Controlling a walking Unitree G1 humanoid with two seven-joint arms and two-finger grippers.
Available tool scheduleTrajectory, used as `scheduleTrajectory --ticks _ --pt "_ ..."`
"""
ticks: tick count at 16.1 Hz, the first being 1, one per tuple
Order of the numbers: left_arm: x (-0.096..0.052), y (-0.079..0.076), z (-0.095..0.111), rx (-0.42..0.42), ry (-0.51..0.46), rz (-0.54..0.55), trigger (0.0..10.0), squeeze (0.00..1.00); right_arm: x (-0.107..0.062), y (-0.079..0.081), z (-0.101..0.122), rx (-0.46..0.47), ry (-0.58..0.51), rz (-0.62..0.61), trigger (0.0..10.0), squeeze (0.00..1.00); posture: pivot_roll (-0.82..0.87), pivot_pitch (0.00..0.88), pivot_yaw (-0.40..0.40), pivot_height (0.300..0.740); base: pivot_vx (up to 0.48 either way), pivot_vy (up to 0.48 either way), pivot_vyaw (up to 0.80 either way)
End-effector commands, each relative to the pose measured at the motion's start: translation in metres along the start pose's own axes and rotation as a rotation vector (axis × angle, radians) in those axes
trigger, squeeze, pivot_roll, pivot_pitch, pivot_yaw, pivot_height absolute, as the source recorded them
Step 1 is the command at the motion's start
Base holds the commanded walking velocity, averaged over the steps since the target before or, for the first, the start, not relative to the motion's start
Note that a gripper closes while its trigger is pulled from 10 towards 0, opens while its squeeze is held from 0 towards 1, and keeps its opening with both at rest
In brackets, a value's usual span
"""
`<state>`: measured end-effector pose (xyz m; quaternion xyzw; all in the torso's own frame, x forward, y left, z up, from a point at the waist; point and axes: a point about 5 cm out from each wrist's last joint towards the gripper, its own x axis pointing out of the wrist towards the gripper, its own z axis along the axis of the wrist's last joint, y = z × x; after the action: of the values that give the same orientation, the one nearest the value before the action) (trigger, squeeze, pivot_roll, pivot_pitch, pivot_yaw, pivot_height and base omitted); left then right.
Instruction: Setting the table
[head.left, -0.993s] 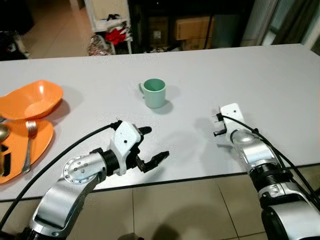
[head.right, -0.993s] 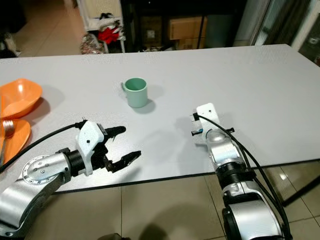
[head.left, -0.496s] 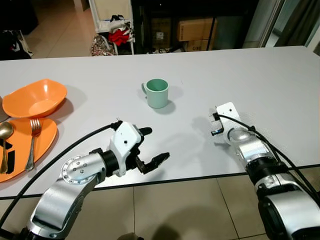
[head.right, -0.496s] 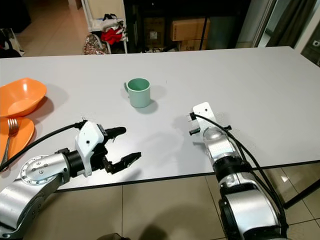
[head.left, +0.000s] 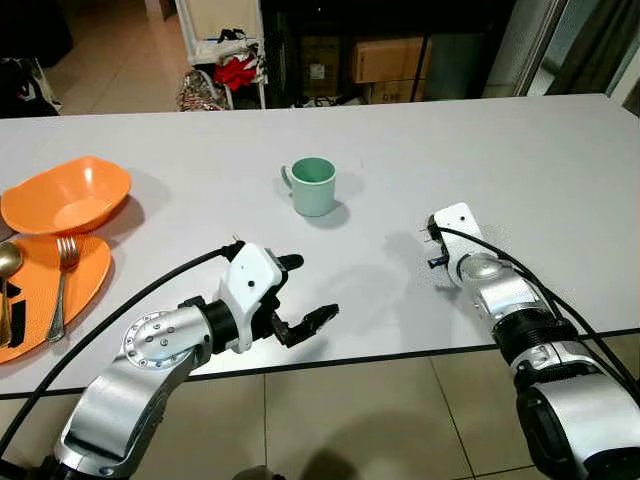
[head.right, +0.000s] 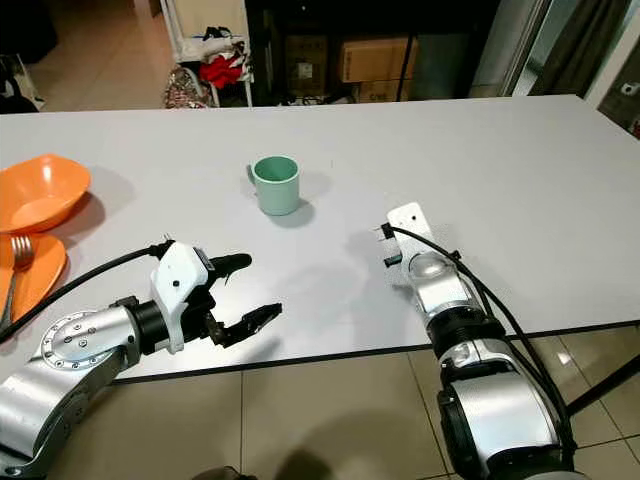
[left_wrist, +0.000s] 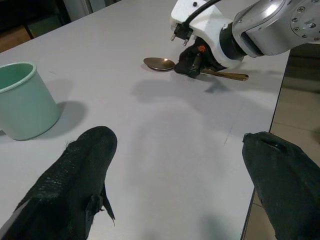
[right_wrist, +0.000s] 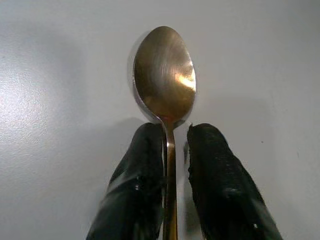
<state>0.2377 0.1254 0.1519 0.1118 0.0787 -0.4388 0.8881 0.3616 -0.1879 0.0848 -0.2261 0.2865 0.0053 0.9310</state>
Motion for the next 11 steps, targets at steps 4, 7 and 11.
scheduleTrajectory --ticks 4,7,11 --pt "0.002 0.000 0.002 0.012 -0.003 0.005 10.0 0.00 -0.002 0.006 0.002 0.024 0.011 0.072 10.0 1.00 0.06 0.000 0.021 0.740 0.000 0.000 0.00" --pt "-0.002 0.007 0.006 0.001 -0.050 0.090 10.0 0.00 -0.027 -0.003 0.016 0.088 -0.108 0.121 10.0 1.00 0.05 0.000 0.016 0.740 0.000 0.000 0.00" --pt "-0.010 0.023 0.018 -0.073 -0.165 0.369 10.0 0.00 -0.093 0.000 0.024 0.238 -0.420 0.199 10.0 1.00 0.05 0.000 0.027 0.740 0.000 0.000 0.00"
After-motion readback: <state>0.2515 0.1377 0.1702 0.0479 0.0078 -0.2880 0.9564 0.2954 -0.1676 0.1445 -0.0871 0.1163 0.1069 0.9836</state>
